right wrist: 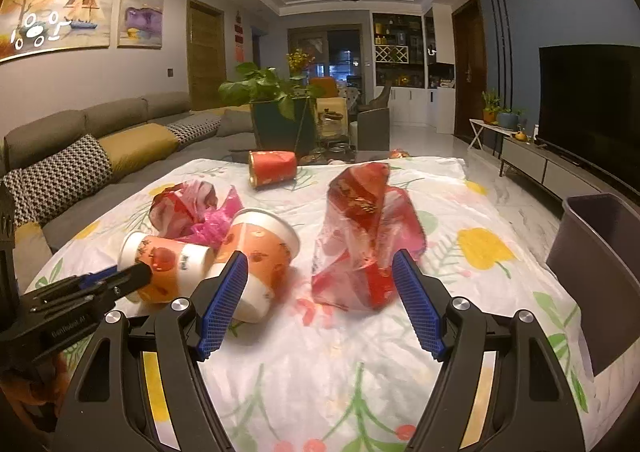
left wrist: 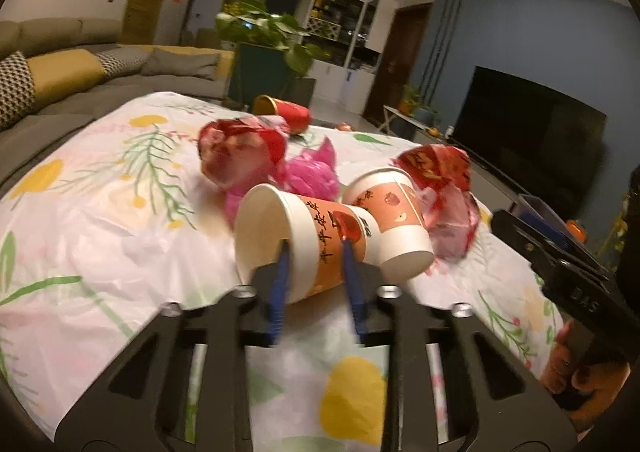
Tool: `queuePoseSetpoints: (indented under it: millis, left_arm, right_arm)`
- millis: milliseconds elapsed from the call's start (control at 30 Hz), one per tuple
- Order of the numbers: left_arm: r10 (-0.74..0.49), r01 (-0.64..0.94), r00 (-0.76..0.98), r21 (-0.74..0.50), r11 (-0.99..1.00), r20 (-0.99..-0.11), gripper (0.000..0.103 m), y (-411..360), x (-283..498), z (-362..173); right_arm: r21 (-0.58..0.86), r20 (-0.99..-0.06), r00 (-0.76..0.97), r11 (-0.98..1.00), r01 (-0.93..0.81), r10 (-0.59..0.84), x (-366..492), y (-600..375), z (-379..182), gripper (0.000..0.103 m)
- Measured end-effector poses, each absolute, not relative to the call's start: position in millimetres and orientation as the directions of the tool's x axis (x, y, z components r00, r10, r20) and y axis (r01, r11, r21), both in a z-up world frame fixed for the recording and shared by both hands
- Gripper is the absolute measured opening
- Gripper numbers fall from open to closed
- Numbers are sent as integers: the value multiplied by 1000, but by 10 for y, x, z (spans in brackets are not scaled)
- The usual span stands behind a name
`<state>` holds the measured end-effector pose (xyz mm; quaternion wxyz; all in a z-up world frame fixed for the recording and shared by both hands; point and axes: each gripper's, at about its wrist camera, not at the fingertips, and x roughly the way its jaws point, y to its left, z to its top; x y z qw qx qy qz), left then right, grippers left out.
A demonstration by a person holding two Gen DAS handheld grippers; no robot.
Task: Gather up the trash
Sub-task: 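Grasp the tipped white-and-orange paper cup with the left gripper, then grasp the upright white paper cup with orange print with the right gripper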
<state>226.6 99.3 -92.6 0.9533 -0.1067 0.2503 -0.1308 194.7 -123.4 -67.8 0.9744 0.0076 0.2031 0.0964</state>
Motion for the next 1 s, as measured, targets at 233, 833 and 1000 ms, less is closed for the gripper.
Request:
queuePoseSetpoints:
  millis: [233, 833, 1000]
  left_arm:
    - [-309, 203, 849, -275, 940, -428, 2, 960, 2178, -973]
    - [-94, 3, 927, -245, 970, -363, 2, 1318, 1852, -733]
    - [-85, -4, 928, -239, 971, -363, 2, 1319, 1865, -731]
  right_arm:
    - [56, -411, 887, 976, -208, 213, 2026, -1064, -728, 73]
    - [64, -469, 854, 974, -219, 223, 2425, -635, -877, 73]
    - [68, -510, 832, 975, -212, 217, 2548, -624, -939, 73]
